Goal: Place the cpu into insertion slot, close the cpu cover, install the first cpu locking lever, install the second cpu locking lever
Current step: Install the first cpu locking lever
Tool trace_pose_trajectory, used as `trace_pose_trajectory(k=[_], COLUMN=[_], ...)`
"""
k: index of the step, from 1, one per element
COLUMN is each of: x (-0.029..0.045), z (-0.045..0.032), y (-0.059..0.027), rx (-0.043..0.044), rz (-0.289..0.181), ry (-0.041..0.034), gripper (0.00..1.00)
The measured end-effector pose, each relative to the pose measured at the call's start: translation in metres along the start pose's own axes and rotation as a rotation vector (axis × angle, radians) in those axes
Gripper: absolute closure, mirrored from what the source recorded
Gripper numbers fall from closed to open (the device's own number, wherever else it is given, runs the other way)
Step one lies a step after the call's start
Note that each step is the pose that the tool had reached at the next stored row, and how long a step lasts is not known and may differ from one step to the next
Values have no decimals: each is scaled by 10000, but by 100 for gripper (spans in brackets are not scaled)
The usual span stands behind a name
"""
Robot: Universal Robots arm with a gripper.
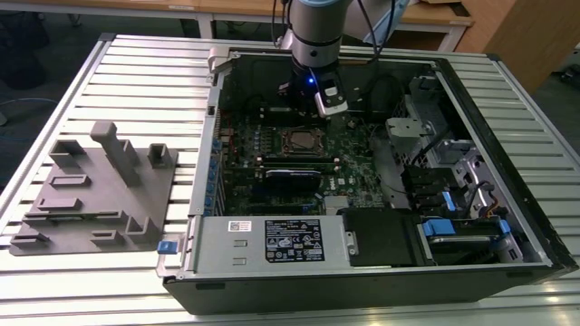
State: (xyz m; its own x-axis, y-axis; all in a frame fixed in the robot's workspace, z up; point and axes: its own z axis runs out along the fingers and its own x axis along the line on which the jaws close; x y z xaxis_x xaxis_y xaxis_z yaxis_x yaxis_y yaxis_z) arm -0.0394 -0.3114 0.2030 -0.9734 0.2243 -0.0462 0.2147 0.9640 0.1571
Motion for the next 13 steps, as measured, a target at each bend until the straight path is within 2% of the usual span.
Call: trace_pose_trajectory(k=[13], x=[4], z=[6], y=[6], rx=[1], rz=[68], ry=[-27], gripper=[89])
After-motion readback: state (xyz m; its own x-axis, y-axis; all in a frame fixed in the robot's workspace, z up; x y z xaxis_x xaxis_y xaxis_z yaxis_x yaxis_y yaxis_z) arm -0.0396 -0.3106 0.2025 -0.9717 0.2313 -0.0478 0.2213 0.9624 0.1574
